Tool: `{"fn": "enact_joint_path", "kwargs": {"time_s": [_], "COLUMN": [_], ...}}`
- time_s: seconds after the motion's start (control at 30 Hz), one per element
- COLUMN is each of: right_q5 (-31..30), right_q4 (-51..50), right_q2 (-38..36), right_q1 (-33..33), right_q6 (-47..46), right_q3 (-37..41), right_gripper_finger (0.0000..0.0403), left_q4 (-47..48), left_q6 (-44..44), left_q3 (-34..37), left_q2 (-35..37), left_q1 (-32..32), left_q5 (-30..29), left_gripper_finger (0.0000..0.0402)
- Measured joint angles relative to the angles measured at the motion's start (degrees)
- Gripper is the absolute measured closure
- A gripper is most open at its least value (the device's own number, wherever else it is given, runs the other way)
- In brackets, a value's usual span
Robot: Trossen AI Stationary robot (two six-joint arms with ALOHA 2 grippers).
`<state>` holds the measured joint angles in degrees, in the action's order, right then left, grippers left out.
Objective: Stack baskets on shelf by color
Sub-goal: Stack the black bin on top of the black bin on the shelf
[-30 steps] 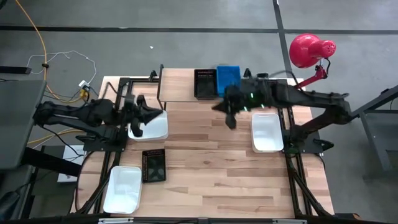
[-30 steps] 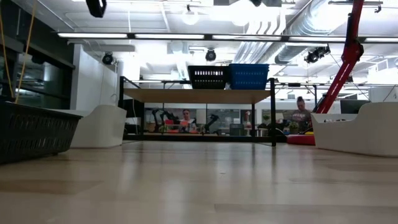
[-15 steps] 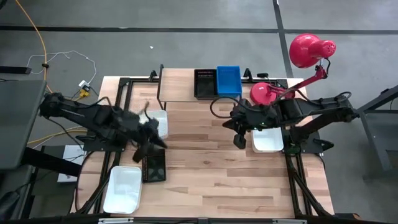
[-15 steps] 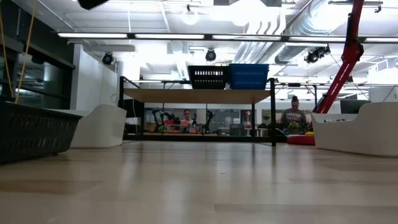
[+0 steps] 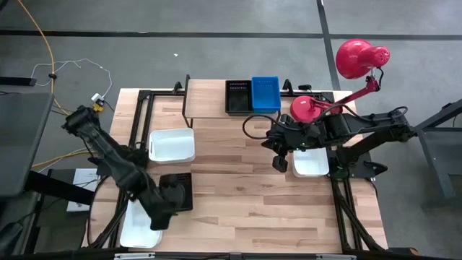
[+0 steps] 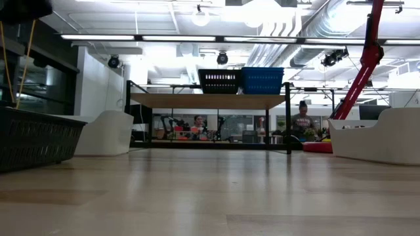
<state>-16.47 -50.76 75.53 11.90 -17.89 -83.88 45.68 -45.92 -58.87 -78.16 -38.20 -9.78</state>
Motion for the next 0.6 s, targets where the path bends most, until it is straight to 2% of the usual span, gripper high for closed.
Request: {"fn": "enact_joint_path", "kwargs": {"time_s": [0.23, 0.6], "right_q5": [0.27, 0.86], "right_q4": [-1.02, -3.78], "right_q2": [0.0, -0.22], "right_q1": [0.0, 0.14], "right_q6": [0.28, -1.53], "right_q3": [0.0, 0.0], "right_gripper_finger": [0.0403, 0.0403], "left_q4": [-0.01, -0.01], "left_q6": [-5.84, -4.71], "left_q3": [0.02, 0.07], "left_q2": [-9.83, -17.85], "left_q1": [-1.77, -1.53], "left_q5": [-0.57, 0.13], "left_gripper_finger": [0.0181, 0.0181]}}
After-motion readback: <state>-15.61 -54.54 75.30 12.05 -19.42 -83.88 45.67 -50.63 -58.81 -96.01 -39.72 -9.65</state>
